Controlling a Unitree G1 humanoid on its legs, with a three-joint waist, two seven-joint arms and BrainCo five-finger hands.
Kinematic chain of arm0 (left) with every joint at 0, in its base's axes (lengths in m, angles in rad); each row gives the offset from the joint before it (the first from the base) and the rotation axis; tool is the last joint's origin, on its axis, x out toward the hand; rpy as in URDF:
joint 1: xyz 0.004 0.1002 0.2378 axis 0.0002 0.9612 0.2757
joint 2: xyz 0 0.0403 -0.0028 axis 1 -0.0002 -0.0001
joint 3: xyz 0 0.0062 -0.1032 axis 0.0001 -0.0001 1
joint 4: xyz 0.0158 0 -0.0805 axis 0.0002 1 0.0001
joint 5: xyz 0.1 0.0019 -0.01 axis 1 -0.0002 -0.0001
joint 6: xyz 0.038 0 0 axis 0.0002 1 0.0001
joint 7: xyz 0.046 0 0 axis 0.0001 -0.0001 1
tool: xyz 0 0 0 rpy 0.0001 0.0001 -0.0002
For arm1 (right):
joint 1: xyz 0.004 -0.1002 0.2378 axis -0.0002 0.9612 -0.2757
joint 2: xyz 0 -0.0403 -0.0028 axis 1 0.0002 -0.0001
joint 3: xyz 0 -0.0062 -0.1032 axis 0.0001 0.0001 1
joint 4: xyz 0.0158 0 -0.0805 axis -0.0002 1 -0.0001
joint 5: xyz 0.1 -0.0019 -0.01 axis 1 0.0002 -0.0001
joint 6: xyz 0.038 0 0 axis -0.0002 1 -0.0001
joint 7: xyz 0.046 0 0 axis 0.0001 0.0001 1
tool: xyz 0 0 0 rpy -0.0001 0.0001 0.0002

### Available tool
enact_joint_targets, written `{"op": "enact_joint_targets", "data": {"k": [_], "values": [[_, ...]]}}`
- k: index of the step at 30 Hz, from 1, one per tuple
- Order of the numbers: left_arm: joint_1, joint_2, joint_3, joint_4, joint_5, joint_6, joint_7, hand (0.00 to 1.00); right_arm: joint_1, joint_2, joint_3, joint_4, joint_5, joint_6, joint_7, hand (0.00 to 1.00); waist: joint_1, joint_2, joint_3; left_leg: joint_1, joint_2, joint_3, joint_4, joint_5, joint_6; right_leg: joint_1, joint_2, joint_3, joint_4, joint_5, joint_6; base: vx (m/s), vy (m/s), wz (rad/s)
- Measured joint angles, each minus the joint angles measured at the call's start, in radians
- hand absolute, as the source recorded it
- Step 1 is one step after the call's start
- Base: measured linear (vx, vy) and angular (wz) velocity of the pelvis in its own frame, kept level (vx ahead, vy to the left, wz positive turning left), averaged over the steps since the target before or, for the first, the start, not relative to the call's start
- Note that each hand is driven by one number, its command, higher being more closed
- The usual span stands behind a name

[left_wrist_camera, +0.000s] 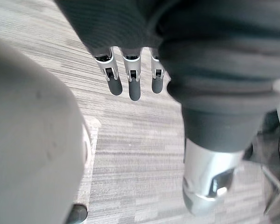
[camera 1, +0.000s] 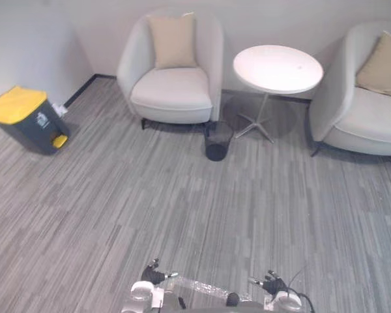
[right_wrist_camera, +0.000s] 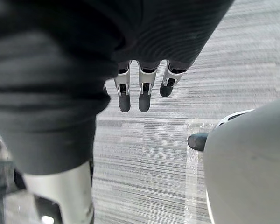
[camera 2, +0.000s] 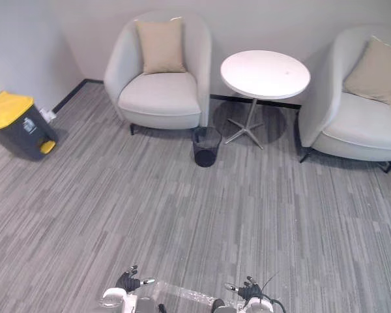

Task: Organize the slippers on the shoe rack

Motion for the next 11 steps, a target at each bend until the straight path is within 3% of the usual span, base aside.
{"op": "enact_joint_targets", "data": {"k": [1,2,4,6,11], "values": [[0.001,-0.002,-0.007,-0.001,0.0,0.0,0.0,0.0,0.003,-0.002,-0.009,0.002,0.002,0.0,-0.001,0.0,0.0,0.009,-0.005,0.014,0.003,-0.038,-0.139,0.083,-0.027,0.0,0.004,0.006,-0.007,0.006,0.023,-0.02,0.11,-0.35],[-0.004,-0.002,-0.01,0.007,0.0,0.003,0.001,0.0,0.003,-0.004,-0.009,0.003,0.002,0.001,-0.003,0.0,-0.002,0.003,-0.01,0.035,-0.009,-0.028,-0.17,0.11,-0.028,0.007,-0.01,0.026,-0.024,0.012,0.044,0.02,0.128,-0.37],[-0.002,0.021,-0.016,0.007,0.0,0.002,0.003,0.0,0.006,0.016,-0.011,0.001,0.004,0.003,0.0,0.0,-0.003,-0.031,-0.01,0.068,-0.044,0.004,-0.218,0.122,-0.012,0.011,-0.045,0.028,-0.038,0.018,0.057,0.07,0.158,-0.28],[0.006,0.04,-0.028,0.007,0.001,0.003,0.002,0.0,0.012,0.027,-0.015,0.0,0.018,0.004,0.0,0.0,-0.005,-0.048,-0.017,0.099,-0.067,0.026,-0.247,0.127,-0.004,0.018,-0.067,0.033,-0.039,0.017,0.061,0.08,0.129,-0.21],[0.012,0.052,-0.043,0.024,0.001,0.003,0.001,0.0,0.025,0.032,-0.034,0.001,0.037,0.005,0.002,0.0,-0.004,-0.051,-0.029,0.139,-0.079,0.049,-0.291,0.129,0.001,0.019,-0.067,0.049,-0.04,0.013,0.067,0.07,0.054,-0.17]]}}
